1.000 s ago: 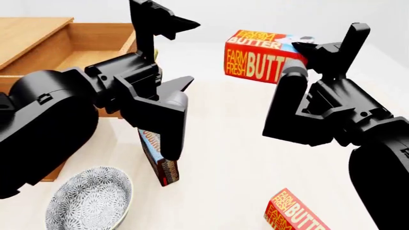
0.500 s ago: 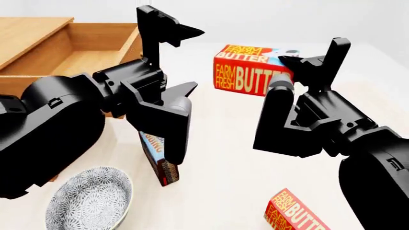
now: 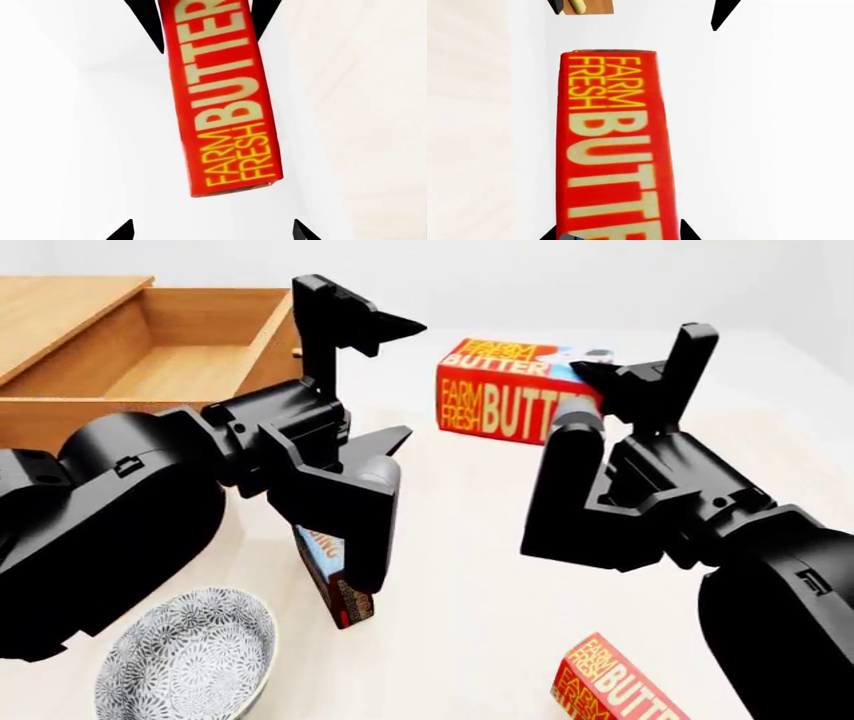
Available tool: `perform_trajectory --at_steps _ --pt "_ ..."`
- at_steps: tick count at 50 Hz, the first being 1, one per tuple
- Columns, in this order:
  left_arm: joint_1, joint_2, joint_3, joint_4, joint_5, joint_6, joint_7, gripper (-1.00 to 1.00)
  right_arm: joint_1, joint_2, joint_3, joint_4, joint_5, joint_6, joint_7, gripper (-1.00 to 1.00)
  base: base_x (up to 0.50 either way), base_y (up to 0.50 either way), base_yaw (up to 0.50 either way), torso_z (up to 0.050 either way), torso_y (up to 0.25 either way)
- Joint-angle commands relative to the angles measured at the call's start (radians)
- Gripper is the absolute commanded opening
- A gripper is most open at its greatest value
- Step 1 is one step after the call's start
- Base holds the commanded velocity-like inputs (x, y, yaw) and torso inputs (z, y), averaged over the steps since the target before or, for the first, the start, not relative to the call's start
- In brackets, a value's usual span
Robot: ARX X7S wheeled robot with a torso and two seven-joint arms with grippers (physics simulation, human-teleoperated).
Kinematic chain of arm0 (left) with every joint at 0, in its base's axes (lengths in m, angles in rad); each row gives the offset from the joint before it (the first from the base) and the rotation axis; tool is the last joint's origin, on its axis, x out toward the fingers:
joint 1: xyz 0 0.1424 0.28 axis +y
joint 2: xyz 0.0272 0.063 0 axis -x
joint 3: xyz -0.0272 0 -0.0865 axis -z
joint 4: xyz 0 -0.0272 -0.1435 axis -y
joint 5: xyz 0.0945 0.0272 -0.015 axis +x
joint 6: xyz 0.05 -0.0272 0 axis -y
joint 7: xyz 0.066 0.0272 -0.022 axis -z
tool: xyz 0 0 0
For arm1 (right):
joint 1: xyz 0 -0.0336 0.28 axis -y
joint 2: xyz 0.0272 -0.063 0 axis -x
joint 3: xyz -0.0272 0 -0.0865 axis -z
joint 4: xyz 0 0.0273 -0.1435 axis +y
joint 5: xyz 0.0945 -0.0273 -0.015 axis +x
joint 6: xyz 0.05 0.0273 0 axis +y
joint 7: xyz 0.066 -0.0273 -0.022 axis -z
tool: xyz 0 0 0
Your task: Put the butter at the front in the top drawer of the cabinet and close it.
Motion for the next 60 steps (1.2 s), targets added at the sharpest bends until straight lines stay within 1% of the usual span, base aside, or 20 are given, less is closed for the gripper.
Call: perform_trajectory --at_steps 1,13,60 --pt "0.009 0.005 -0.001 -0.006 0.0 0.004 -0.005 1.0 0.025 -0.009 0.031 -0.004 -0.118 -0.011 0.014 -1.0 0.0 0.0 0.0 0.0 0.0" --pt "0.014 0.02 -0.007 -0.021 -0.002 0.018 -0.012 1.0 0.021 -0.013 0.039 -0.005 -0.115 -0.016 0.012 -1.0 0.0 0.0 0.0 0.001 0.002" --pt "0.032 0.027 -0.006 -0.018 -0.007 0.023 0.001 1.0 0.019 -0.023 0.046 -0.036 -0.123 -0.007 -0.012 -1.0 0.0 0.0 0.0 0.0 0.001"
